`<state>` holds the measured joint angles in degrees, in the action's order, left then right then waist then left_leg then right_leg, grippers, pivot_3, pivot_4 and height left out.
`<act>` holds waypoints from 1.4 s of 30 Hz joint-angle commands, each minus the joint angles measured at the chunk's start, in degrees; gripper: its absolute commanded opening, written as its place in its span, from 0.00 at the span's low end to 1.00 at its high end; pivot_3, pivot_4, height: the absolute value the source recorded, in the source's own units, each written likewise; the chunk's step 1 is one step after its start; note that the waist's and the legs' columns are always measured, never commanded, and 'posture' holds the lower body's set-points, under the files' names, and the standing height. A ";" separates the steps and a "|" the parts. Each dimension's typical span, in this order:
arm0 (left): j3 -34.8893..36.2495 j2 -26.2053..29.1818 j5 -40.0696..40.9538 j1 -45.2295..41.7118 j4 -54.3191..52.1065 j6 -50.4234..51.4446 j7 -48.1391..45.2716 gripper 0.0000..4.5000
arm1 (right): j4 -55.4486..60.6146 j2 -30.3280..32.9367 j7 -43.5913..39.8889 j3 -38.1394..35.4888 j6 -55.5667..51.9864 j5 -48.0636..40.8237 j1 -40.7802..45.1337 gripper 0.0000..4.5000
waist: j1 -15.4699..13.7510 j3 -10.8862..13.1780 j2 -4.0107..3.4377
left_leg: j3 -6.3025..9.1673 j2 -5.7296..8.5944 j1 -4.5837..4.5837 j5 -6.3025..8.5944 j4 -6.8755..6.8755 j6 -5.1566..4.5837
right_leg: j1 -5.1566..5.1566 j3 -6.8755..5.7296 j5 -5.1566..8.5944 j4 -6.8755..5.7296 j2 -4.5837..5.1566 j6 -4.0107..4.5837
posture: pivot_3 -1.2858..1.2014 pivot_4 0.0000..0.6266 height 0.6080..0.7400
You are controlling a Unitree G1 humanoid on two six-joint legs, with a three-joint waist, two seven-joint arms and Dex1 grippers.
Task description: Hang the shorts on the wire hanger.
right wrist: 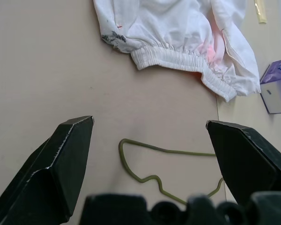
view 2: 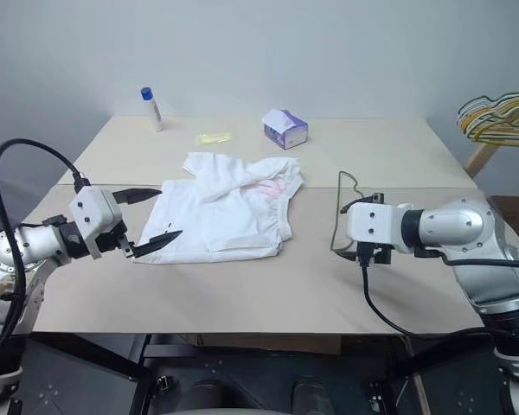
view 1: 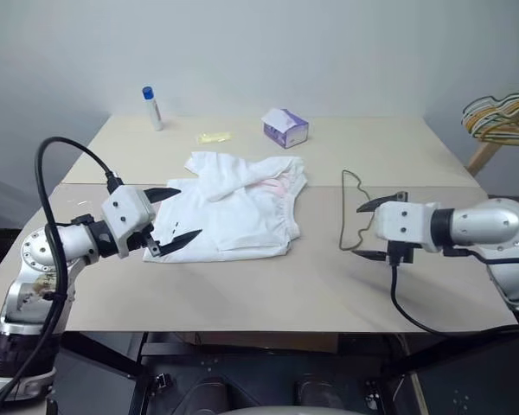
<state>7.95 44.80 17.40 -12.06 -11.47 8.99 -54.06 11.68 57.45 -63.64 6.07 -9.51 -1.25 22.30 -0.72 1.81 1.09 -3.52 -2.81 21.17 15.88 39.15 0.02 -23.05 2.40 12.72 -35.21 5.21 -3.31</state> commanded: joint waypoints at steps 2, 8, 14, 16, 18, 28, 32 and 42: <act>1.66 0.70 0.37 -1.03 -1.00 0.39 1.04 1.00 | 0.61 -0.15 0.32 -1.16 1.17 -0.06 1.60 1.00 | -0.04 0.00 0.00 | 0.00 0.00 0.00 0.00 0.00 0.00 | 0.00 0.00 0.00 0.00 0.00 0.00 | 0.55 0.00 1.00; 1.65 0.97 0.66 -1.49 -0.89 0.45 1.25 1.00 | 0.72 -0.26 0.66 -1.09 1.36 0.19 1.36 1.00 | -0.04 0.00 0.00 | 0.00 0.00 0.00 0.00 0.00 0.00 | 0.00 0.00 0.00 0.00 0.00 0.00 | 0.55 0.00 1.00; 0.79 1.80 -1.54 -0.85 0.20 -0.39 1.09 1.00 | 0.64 -0.94 1.08 -0.97 0.99 0.49 1.62 1.00 | -0.03 0.00 0.00 | 0.00 0.00 0.00 0.00 0.00 0.00 | 0.00 0.00 0.00 0.00 0.00 0.00 | 0.55 0.00 1.00; 0.93 2.69 -2.68 -0.37 1.23 -1.46 0.61 1.00 | 0.50 -1.29 1.11 -0.84 1.00 0.67 1.68 1.00 | 0.03 0.00 0.00 | 0.00 0.00 0.00 0.00 0.00 0.00 | 0.00 0.00 0.00 0.00 -0.01 0.00 | 0.54 0.00 1.00; 1.50 4.16 -2.61 0.71 1.98 -2.13 -1.06 1.00 | 0.59 -1.73 1.06 -0.76 -0.03 0.51 2.25 1.00 | 0.19 0.00 -0.01 | 0.00 0.00 0.00 0.00 0.00 0.00 | -0.01 0.00 0.00 0.00 -0.01 0.01 | 0.54 0.00 1.00; -5.49 12.55 -12.73 0.87 16.23 -9.43 -8.25 1.00 | 4.10 -5.08 3.09 0.96 -2.37 1.33 0.75 1.00 | 0.13 0.01 -0.02 | -0.03 -0.03 0.01 0.00 -0.01 0.00 | -0.06 -0.03 0.03 -0.03 -0.01 0.04 | 0.53 0.00 1.00; -9.45 12.55 -14.70 -3.94 25.12 -10.66 -12.02 1.00 | 5.53 -5.61 3.71 1.15 -3.74 1.03 -0.22 1.00 | 0.05 0.01 -0.01 | -0.03 -0.02 0.04 0.00 0.00 0.01 | -0.05 -0.07 0.03 -0.03 0.00 0.04 | 0.53 0.00 1.00; -15.04 5.25 -19.08 -15.36 47.87 -14.97 -13.78 1.00 | 9.32 -5.60 3.99 0.40 -7.77 0.33 -2.34 1.00 | 0.26 -0.03 0.04 | -0.03 -0.02 0.07 0.00 0.00 0.01 | -0.08 -0.08 0.02 -0.07 -0.02 0.04 | 0.51 0.00 1.00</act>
<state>-6.79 49.96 -0.92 -25.80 34.09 -4.96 -67.55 19.34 51.35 -60.51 8.29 -16.66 -0.42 19.60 -0.45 1.78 1.13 -3.54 -2.83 21.23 15.88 39.15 0.03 -23.12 2.31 12.75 -35.28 5.19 -3.28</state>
